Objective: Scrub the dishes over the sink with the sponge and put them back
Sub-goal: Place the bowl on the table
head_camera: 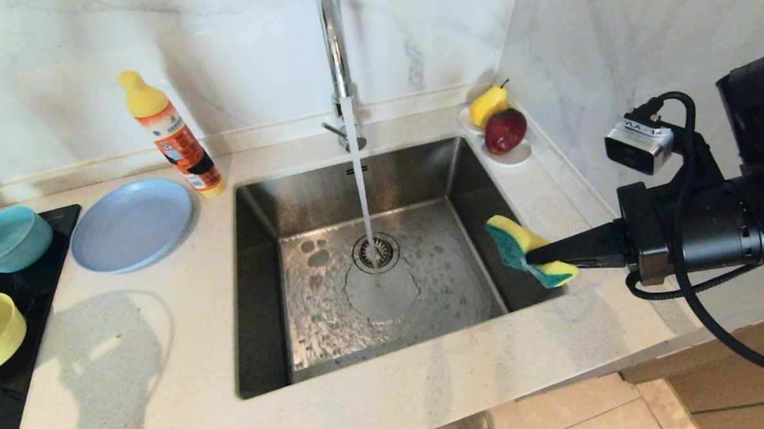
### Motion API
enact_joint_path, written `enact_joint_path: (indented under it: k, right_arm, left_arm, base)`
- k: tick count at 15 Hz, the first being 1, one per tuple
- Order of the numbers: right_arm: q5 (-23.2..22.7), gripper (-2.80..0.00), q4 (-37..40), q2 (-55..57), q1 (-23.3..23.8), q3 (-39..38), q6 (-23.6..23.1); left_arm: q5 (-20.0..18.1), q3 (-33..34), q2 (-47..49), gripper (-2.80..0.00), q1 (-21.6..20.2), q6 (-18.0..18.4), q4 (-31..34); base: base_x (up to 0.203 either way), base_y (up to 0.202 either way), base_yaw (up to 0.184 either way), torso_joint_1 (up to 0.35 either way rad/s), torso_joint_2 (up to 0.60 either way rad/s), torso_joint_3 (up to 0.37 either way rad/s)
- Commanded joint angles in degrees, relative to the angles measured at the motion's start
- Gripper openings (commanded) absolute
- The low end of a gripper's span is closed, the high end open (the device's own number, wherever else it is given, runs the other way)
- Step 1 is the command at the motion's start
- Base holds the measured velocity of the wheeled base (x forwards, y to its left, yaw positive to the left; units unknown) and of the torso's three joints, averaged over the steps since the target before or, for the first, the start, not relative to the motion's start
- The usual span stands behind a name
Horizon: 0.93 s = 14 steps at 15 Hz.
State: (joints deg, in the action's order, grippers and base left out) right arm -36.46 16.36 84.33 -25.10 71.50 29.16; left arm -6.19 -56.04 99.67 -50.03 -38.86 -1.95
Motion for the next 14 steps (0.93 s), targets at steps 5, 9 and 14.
enact_joint_path:
  k: [5, 9, 14]
  right_arm:
    - [-0.1, -2.80, 0.7, -1.0, -0.2, 0.7, 0.1]
    - [-0.2, -2.80, 0.7, -0.8, -0.3, 0.6, 0.1]
    - [-0.1, -2.80, 0.7, -1.0, -0.3, 0.4, 0.1]
  left_arm:
    - [-0.9, -1.8, 2.5, -2.80, -3.2, -0.8, 0.0]
    - [-0.9, -2.1, 3.0, -2.80, -4.3, -0.4, 0.5]
    - [-0.9, -2.2, 3.7, 0.00, -4.5, -0.1, 0.1]
  base:
    - [0.000, 0.000, 0.000, 0.000, 0.00, 0.000]
    - [0.000, 0.000, 0.000, 0.000, 0.00, 0.000]
    - [0.000, 0.000, 0.000, 0.000, 0.00, 0.000]
